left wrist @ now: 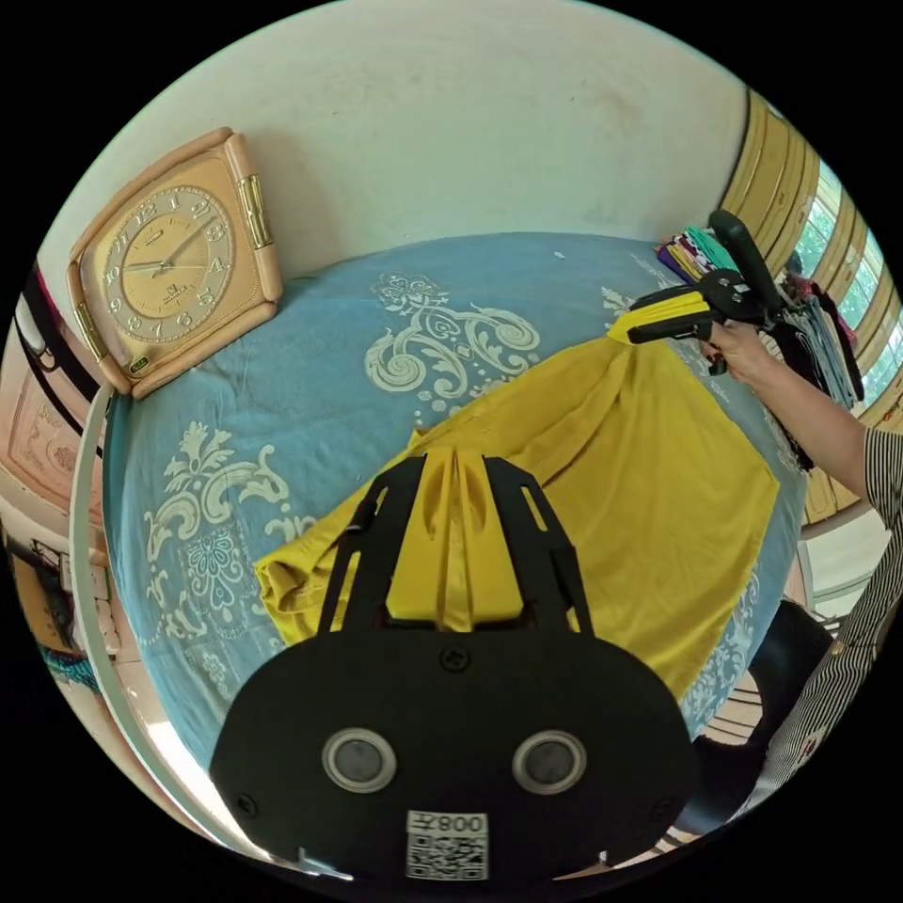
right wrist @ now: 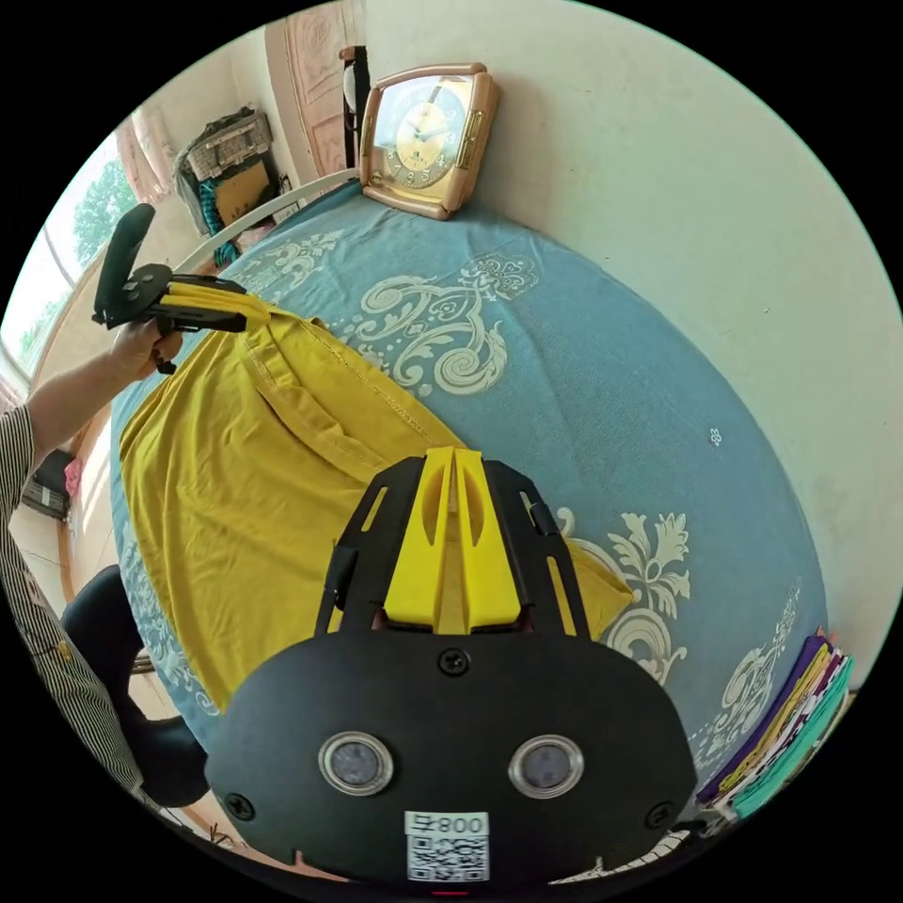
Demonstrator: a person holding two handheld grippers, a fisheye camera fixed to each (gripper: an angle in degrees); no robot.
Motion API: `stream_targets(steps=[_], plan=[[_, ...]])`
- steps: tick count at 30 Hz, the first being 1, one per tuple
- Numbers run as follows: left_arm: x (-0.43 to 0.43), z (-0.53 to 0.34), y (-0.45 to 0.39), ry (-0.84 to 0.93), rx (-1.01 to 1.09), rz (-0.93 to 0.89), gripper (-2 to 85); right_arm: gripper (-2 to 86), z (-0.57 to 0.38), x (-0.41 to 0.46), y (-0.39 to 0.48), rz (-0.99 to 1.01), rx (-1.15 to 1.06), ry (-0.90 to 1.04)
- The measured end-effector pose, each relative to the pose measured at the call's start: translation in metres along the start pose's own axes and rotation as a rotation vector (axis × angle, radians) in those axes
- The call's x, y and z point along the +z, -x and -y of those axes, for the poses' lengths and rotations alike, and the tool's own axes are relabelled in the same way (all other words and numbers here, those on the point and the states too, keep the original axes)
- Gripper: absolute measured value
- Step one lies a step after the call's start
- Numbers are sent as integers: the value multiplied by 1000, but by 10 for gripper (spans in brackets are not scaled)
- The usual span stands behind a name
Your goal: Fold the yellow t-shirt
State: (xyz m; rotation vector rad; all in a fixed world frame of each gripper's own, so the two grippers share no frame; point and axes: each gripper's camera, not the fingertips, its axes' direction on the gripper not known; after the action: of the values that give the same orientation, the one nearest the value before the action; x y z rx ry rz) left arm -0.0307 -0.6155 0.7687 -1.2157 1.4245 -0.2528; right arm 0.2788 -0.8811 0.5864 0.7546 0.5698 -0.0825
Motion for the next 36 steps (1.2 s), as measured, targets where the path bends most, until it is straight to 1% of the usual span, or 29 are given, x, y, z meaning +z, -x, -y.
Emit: stream_targets(steps=[2, 4, 6, 8, 16, 19, 24, 31, 33, 36], plan=[[0, -15, -5, 7, 40, -66, 53, -3, -11, -6, 9, 8, -43, -1], [5, -23, -8, 41, 69, -85, 60, -1, -20, -7, 18, 6, -82, 12], [12, -27, -7, 91, 70, -42, 54, 0, -26, -3, 31, 18, -135, 41], [18, -27, -1, 113, 42, 21, 28, 1, -26, 2, 38, 18, -165, 69], [16, -10, 24, 77, 1, 45, 7, -2, -19, 10, 44, 6, -197, 90], [20, 2, 39, 72, -41, 57, 8, -3, -11, 13, 37, -26, -176, 89], [31, 12, 70, 97, -145, 34, 16, -4, 5, 11, 5, -29, -59, 82], [-10, -36, 91, -31, -219, 56, 18, -4, -23, 1, -2, -37, -49, 51], [-13, -51, 97, -7, -230, 59, 16, -4, -41, 2, -4, -50, -43, 49], [0, -64, 114, 83, -283, 96, 10, -4, -50, 11, -13, -42, -20, 78]])
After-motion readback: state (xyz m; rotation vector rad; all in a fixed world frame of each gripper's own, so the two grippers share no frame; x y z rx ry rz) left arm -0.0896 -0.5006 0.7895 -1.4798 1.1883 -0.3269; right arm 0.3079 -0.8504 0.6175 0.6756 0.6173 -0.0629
